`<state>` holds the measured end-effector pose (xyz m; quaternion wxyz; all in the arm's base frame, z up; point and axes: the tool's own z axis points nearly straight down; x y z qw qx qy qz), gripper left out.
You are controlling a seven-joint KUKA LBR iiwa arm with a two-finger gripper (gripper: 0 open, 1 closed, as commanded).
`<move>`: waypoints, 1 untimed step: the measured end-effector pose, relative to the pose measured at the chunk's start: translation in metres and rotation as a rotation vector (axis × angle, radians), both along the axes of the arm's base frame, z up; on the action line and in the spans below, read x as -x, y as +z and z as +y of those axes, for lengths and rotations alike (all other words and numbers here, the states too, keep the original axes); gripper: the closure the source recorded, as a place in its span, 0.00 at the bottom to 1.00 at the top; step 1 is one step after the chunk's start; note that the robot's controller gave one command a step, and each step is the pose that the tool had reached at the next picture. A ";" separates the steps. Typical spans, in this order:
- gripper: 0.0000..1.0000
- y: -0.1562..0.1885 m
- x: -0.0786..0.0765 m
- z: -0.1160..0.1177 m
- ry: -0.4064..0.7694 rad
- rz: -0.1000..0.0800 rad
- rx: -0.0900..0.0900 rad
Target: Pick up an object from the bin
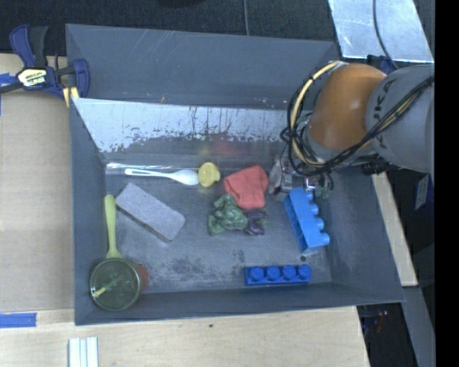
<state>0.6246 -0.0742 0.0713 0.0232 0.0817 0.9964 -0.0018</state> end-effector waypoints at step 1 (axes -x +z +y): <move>0.00 0.035 0.005 -0.004 0.016 -0.004 0.001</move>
Offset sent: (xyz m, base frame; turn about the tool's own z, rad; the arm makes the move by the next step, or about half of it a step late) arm 0.0000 0.0000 0.0000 0.0000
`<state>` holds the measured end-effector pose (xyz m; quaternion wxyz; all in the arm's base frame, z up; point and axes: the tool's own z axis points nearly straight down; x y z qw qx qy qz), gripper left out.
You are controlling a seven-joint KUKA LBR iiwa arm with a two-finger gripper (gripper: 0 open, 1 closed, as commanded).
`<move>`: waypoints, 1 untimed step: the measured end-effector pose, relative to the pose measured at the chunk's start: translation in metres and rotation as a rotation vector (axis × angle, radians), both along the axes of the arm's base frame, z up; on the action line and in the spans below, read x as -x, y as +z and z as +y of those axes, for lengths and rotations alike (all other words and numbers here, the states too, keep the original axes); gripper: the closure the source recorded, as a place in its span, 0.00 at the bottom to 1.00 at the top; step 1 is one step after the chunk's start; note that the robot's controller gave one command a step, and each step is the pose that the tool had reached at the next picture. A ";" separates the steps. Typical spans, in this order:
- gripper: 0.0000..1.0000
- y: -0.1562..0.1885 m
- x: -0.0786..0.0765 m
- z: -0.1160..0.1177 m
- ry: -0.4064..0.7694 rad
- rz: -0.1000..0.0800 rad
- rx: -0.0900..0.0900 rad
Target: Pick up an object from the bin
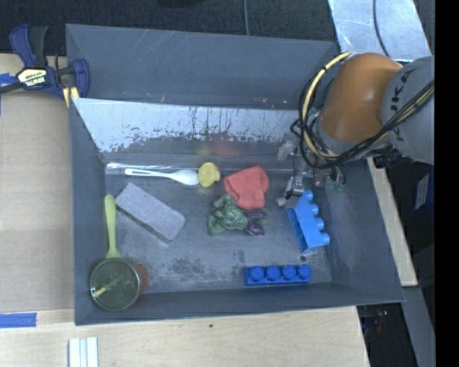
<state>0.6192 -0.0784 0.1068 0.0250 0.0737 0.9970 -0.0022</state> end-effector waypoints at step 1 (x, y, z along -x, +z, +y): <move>0.00 0.000 0.000 0.000 0.000 0.000 0.000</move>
Offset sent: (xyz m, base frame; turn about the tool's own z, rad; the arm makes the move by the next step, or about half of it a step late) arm 0.0022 0.0755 -0.0048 -0.2254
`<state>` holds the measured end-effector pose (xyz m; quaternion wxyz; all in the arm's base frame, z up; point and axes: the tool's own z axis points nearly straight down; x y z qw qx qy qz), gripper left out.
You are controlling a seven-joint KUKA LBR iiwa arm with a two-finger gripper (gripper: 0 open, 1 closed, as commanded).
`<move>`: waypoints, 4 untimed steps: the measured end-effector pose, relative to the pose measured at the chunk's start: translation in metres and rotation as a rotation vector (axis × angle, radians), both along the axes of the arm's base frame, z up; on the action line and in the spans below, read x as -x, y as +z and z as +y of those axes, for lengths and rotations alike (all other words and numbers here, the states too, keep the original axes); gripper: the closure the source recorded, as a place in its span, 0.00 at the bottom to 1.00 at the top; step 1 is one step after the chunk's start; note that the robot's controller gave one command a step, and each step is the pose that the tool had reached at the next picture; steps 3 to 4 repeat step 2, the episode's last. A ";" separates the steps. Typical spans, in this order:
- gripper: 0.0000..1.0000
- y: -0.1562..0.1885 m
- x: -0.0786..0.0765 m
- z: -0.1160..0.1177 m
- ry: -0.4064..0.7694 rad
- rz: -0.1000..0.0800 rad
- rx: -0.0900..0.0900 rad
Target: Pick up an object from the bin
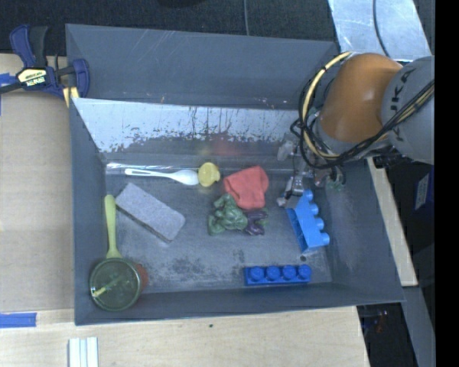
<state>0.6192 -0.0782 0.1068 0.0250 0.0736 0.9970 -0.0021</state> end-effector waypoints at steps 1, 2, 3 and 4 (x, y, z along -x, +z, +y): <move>0.00 -0.002 -0.002 0.043 0.135 0.000 0.010; 0.00 -0.016 -0.004 0.071 0.133 0.001 0.005; 0.00 -0.016 -0.004 0.071 0.133 0.001 0.005; 0.00 -0.016 -0.004 0.071 0.133 0.001 0.005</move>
Offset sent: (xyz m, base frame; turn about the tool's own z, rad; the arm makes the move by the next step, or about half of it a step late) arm 0.0042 0.0563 -0.0241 -0.0801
